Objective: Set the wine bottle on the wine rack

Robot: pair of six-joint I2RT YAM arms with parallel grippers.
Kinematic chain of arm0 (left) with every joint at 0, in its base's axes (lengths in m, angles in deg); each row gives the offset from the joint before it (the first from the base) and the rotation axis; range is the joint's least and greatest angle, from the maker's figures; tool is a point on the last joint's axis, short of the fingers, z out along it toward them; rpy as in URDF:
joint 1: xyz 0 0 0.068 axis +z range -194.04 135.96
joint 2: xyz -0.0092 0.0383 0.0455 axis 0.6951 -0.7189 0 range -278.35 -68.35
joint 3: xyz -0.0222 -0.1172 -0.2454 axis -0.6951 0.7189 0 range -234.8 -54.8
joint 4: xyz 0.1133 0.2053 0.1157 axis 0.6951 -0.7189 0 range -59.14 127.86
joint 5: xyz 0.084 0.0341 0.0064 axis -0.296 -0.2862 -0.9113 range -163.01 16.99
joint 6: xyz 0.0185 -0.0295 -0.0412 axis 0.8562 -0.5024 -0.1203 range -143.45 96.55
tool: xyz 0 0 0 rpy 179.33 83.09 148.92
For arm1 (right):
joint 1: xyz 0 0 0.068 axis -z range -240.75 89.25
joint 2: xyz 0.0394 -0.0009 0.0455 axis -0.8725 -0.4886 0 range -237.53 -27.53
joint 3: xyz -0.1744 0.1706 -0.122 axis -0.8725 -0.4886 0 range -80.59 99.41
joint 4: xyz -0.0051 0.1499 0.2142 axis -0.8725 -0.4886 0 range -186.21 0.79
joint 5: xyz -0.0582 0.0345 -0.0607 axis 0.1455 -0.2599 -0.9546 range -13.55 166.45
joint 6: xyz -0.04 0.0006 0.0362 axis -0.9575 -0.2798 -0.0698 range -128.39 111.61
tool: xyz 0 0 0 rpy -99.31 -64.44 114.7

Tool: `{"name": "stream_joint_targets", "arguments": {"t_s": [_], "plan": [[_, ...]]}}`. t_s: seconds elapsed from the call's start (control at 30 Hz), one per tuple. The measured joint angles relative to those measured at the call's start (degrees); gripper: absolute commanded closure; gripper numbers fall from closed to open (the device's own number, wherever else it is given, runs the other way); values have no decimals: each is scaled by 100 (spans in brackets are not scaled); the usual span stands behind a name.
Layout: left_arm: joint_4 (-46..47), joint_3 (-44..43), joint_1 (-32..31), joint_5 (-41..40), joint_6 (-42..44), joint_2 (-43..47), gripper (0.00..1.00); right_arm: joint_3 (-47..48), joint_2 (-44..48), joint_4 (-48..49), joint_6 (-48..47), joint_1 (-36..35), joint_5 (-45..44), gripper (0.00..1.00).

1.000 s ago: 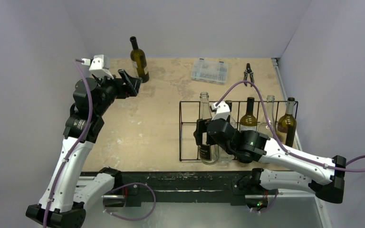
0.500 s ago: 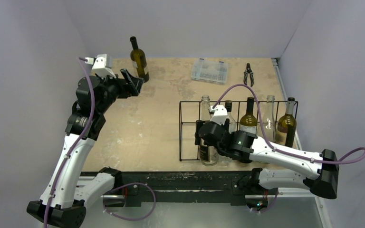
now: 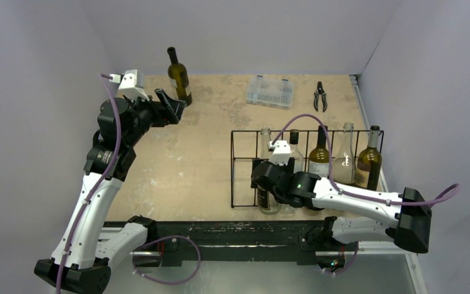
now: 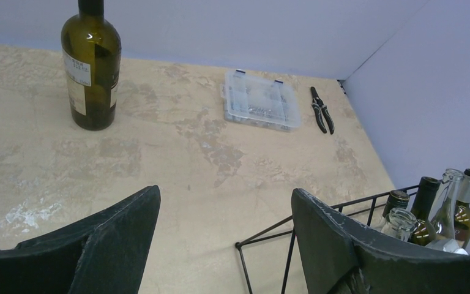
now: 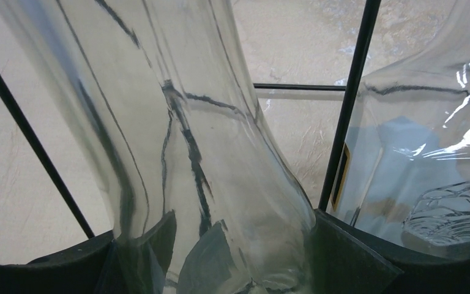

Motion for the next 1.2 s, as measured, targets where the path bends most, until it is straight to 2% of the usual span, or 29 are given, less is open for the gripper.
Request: {"name": "stream_joint_targets", "arguments": {"t_s": [0.2,0.3,0.4,0.47,0.73,1.2], "plan": [[4,0,0,7,-2,2,22,-50,-267,284,140,7,-155,100],[7,0,7,11,-2,11,22,-48,-387,310,278,11,-321,88],[2,0,11,22,-4,9,22,-48,-442,267,452,11,-446,81],[11,0,13,37,-13,9,22,-48,-450,203,595,11,-498,70],[13,0,50,83,-66,9,23,24,-549,114,678,7,-546,47],[13,0,85,151,-149,2,23,114,-566,-46,699,4,-518,25]]}}
